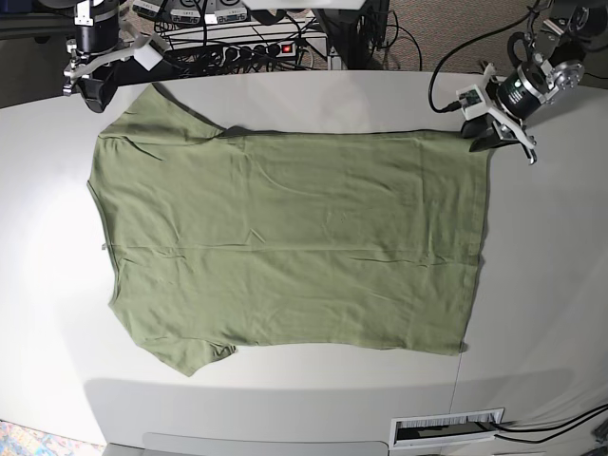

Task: Fold the T-shirt properly
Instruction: 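Lower right gripper to shoulder edge, left gripper to hem corner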

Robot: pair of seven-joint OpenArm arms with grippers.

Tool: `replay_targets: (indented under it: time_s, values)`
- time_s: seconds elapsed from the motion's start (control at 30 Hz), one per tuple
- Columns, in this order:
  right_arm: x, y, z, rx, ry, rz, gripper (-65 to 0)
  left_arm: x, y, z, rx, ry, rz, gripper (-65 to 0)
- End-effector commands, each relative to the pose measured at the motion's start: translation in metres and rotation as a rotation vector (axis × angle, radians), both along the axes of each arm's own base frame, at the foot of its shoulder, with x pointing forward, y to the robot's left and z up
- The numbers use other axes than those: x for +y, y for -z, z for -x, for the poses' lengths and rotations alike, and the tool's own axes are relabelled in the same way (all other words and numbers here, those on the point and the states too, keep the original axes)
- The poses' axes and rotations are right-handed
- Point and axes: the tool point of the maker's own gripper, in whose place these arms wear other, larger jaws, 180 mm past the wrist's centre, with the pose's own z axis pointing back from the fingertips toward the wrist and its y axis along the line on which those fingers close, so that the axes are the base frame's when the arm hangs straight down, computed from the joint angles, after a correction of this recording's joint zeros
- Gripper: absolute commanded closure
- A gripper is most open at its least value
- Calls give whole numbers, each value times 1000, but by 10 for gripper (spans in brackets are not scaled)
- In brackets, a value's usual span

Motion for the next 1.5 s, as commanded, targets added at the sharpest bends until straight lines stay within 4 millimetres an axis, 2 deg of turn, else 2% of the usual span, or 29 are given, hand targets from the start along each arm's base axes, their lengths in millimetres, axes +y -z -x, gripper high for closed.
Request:
replay_targets:
  time_s: [0.0, 0.13, 0.23, 0.4, 0.53, 0.6, 0.73, 1.0, 1.13, 1.33, 1.47]
  values:
    - [1, -8, -4, -28, -13, 12, -138, 15, 13, 9, 64, -1, -80, -152]
    - [0, -8, -4, -28, -11, 14, -138, 17, 16, 9, 78, -2, -81, -100]
    - [-1, -8, -4, -28, -8, 16, -138, 17, 16, 10, 80, -1, -81, 0]
    - [-4, 1, 2, 44, -1, 28, -150, 13, 21, 22, 133, 19, -70, 0]
    - [-9, 4, 0, 71, 23, -27, -267, 8, 23, 31, 174, 13, -22, 0]
    - [-12, 3, -5, 82, 12, -31, -269, 7, 24, 33, 182, 17, -21, 0]
    - [-11, 18, -3, 222, -16, -96, -269, 7, 24, 33, 180, 18, -20, 0]
    - [-1, 24, -25, 271, 2, -208, -269, 7, 24, 33, 181, 17, -20, 0]
    - [3, 31, -20, 322, -12, -235, -269, 7, 24, 33, 181, 18, -21, 0]
    - [-22, 46, -21, 341, 36, -207, -269, 7, 24, 33, 180, 18, -20, 0]
    - [-23, 50, -25, 339, 39, -219, -269, 7, 24, 33, 180, 17, -20, 0]
